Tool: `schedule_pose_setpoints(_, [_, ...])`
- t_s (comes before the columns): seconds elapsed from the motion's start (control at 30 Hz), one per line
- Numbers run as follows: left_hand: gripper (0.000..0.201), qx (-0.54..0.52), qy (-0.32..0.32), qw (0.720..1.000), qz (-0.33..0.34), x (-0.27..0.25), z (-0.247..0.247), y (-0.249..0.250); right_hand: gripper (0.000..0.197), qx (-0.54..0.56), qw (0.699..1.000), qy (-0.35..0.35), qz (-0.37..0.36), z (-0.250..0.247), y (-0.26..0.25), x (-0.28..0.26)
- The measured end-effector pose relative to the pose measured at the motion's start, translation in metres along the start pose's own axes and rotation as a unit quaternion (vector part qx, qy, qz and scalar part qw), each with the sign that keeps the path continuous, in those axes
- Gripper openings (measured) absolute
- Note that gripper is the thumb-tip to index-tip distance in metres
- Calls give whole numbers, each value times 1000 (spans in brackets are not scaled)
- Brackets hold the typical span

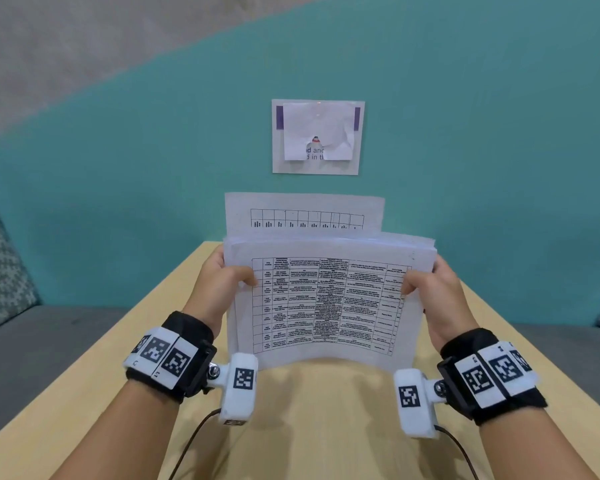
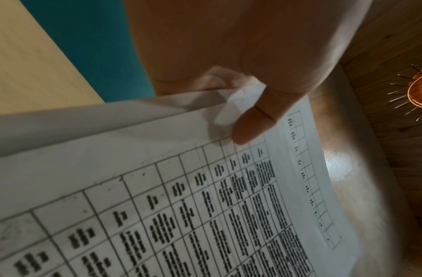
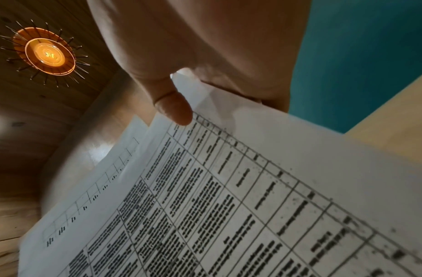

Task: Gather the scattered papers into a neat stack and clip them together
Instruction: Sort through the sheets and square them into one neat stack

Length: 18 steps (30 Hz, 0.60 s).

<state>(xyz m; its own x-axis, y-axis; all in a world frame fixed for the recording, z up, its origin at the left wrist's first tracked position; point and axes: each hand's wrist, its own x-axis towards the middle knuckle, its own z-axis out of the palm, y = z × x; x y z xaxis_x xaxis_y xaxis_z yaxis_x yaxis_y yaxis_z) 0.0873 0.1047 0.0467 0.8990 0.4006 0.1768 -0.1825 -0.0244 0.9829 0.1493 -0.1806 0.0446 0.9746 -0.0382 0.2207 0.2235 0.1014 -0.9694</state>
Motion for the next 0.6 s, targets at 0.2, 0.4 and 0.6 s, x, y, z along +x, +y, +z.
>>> schedule_pose_setpoints(0.2, [45, 12, -10, 1000, -9, 0, 3, -2, 48, -3, 998, -28, 47, 0, 11, 1])
schedule_pose_setpoints(0.4, [49, 17, -20, 999, -20, 1, 3, -6, 47, -3, 999, -32, 40, -2, 14, 0])
schedule_pose_setpoints(0.6, [49, 13, -13, 1000, -21, 2, 5, -10, 36, -16, 998, -46, 29, -1, 17, -2])
